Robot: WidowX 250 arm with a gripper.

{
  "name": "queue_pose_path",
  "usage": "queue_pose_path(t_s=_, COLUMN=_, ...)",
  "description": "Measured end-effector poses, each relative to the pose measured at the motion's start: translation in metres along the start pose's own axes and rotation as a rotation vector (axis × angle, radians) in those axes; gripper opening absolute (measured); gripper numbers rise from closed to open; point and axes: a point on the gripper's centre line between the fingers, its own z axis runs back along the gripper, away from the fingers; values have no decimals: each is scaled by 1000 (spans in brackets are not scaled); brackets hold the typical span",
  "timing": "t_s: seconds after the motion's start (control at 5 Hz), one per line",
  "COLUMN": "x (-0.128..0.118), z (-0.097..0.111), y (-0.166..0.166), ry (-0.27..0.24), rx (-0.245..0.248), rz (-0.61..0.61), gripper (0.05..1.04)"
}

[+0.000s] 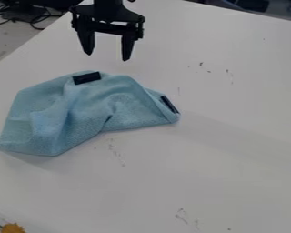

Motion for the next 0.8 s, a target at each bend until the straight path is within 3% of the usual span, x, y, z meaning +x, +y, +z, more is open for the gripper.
queue_pose_path(t_s=0.2, x=-4, z=-12, y=-1, ry=33, rx=2, rz=-7, gripper=1001)
queue_pose_path(t_s=0.8, x=32, z=-75, y=25, ry=0, rx=-59, rz=-93, gripper=1001)
